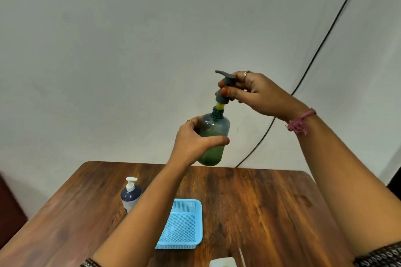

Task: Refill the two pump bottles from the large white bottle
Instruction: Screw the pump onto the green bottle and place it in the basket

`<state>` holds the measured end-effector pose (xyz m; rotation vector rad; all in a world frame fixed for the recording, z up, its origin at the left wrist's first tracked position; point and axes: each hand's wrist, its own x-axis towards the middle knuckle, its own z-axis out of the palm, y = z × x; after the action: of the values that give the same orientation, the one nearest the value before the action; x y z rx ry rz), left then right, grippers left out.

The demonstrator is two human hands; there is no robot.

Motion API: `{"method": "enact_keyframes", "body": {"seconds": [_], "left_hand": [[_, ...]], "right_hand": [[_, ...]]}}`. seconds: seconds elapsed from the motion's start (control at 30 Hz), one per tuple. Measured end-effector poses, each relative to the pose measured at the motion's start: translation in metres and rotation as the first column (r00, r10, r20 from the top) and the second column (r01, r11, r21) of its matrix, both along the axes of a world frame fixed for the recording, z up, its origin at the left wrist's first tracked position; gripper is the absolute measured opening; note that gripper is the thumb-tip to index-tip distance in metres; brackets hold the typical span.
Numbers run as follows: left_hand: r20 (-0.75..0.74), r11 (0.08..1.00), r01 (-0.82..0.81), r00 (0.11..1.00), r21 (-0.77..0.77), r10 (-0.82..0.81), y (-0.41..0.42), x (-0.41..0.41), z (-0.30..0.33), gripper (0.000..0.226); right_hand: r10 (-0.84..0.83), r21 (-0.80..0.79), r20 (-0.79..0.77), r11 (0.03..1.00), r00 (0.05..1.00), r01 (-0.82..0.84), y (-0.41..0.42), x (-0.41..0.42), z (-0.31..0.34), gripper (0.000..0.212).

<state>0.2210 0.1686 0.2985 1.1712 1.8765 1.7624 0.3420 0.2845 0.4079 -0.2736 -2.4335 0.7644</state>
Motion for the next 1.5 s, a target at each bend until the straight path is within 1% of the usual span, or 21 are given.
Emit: {"method": "enact_keyframes", "body": {"seconds": [0.17, 0.27, 0.47, 0.53, 0.6, 0.67, 0.7, 0.73, 0.77, 0.83, 0.9, 0.97, 1.03, 1.1, 1.2, 1.23, 1.3, 1.37, 1.4, 1.43, 1.5], "left_hand": [[-0.007, 1.000, 0.009, 1.000, 0.023, -0.009, 0.004, 0.006, 0.008, 0.074], [-0.007, 0.999, -0.013, 1.000, 0.042, 0.013, 0.007, 0.008, 0.011, 0.074], [-0.015, 0.997, -0.055, 0.998, 0.051, 0.056, 0.012, 0.011, 0.008, 0.076], [-0.027, 0.997, -0.061, 0.998, 0.045, 0.062, 0.013, 0.012, 0.007, 0.077], [-0.027, 0.998, -0.053, 0.998, 0.037, 0.054, 0.014, 0.013, 0.007, 0.077], [-0.032, 0.998, -0.044, 0.998, 0.036, 0.045, 0.015, 0.014, 0.007, 0.076], [-0.037, 0.998, -0.043, 0.998, 0.037, 0.045, 0.016, 0.014, 0.007, 0.076], [-0.038, 0.998, -0.045, 0.998, 0.040, 0.046, 0.016, 0.015, 0.008, 0.075], [-0.036, 0.998, -0.047, 0.998, 0.042, 0.049, 0.017, 0.015, 0.008, 0.075], [-0.038, 0.998, -0.052, 0.998, 0.040, 0.053, 0.019, 0.016, 0.007, 0.076], [-0.047, 0.998, -0.052, 0.997, 0.035, 0.054, 0.020, 0.016, 0.005, 0.077], [-0.052, 0.998, -0.053, 0.997, 0.032, 0.054, 0.020, 0.017, 0.003, 0.077], [-0.051, 0.998, -0.051, 0.997, 0.034, 0.053, 0.020, 0.018, 0.002, 0.077], [-0.044, 0.998, -0.045, 0.998, 0.034, 0.046, 0.020, 0.018, 0.002, 0.076], [-0.036, 0.999, -0.041, 0.998, 0.034, 0.042, 0.020, 0.018, 0.002, 0.076], [-0.038, 0.998, -0.045, 0.998, 0.035, 0.047, 0.021, 0.018, 0.002, 0.076], [-0.045, 0.998, -0.054, 0.997, 0.038, 0.056, 0.021, 0.018, 0.001, 0.075], [-0.052, 0.997, -0.062, 0.997, 0.035, 0.064, 0.021, 0.017, -0.001, 0.075], [-0.053, 0.997, -0.066, 0.996, 0.033, 0.068, 0.020, 0.016, -0.002, 0.075], [-0.051, 0.997, -0.069, 0.996, 0.033, 0.070, 0.020, 0.016, -0.002, 0.075], [-0.047, 0.997, -0.068, 0.996, 0.034, 0.070, 0.020, 0.014, -0.002, 0.075]], "right_hand": [[0.019, 0.011, 0.057, 1.000, 0.998, -0.019, 0.003, 0.001, -0.001, 0.026], [-0.011, 0.020, 0.031, 1.000, 0.999, 0.010, 0.004, 0.002, -0.005, 0.026], [-0.211, 0.081, -0.128, 0.972, 0.969, 0.222, -0.006, -0.003, -0.017, 0.035], [-0.261, 0.074, -0.141, 0.959, 0.955, 0.273, -0.007, -0.005, -0.020, 0.038], [-0.261, -0.012, -0.079, 0.965, 0.962, 0.260, -0.004, -0.003, -0.019, 0.043], [-0.148, -0.229, -0.003, 0.963, 0.989, 0.144, 0.000, 0.003, -0.016, 0.048], [-0.073, -0.328, 0.007, 0.942, 0.997, 0.071, 0.001, 0.006, -0.016, 0.048], [-0.016, -0.382, -0.005, 0.924, 1.000, 0.013, 0.002, 0.008, -0.017, 0.045], [0.001, -0.396, -0.029, 0.918, 1.000, -0.012, 0.003, 0.008, -0.019, 0.042], [-0.083, -0.384, -0.095, 0.922, 0.992, 0.041, 0.001, 0.004, -0.027, 0.038], [-0.237, -0.340, -0.145, 0.924, 0.961, 0.177, -0.005, -0.002, -0.035, 0.046], [-0.319, -0.319, -0.150, 0.912, 0.936, 0.260, -0.009, -0.008, -0.043, 0.057], [-0.265, -0.401, -0.093, 0.892, 0.960, 0.207, -0.007, -0.007, -0.046, 0.060], [-0.123, -0.505, -0.063, 0.860, 0.990, 0.075, -0.003, -0.001, -0.046, 0.058], [0.036, -0.567, -0.153, 0.815, 0.988, -0.118, 0.003, 0.006, -0.045, 0.040], [0.034, -0.575, -0.183, 0.807, 0.983, -0.135, 0.003, 0.005, -0.046, 0.037], [-0.080, -0.577, -0.210, 0.815, 0.974, -0.058, -0.002, -0.001, -0.049, 0.037], [-0.201, -0.550, -0.185, 0.833, 0.962, 0.069, -0.005, -0.009, -0.052, 0.047], [-0.212, -0.535, -0.155, 0.839, 0.965, 0.099, -0.006, -0.011, -0.053, 0.052], [-0.177, -0.544, -0.128, 0.835, 0.976, 0.080, -0.007, -0.011, -0.053, 0.056], [-0.034, -0.615, -0.110, 0.788, 0.993, -0.041, -0.003, -0.006, -0.052, 0.058]]}}
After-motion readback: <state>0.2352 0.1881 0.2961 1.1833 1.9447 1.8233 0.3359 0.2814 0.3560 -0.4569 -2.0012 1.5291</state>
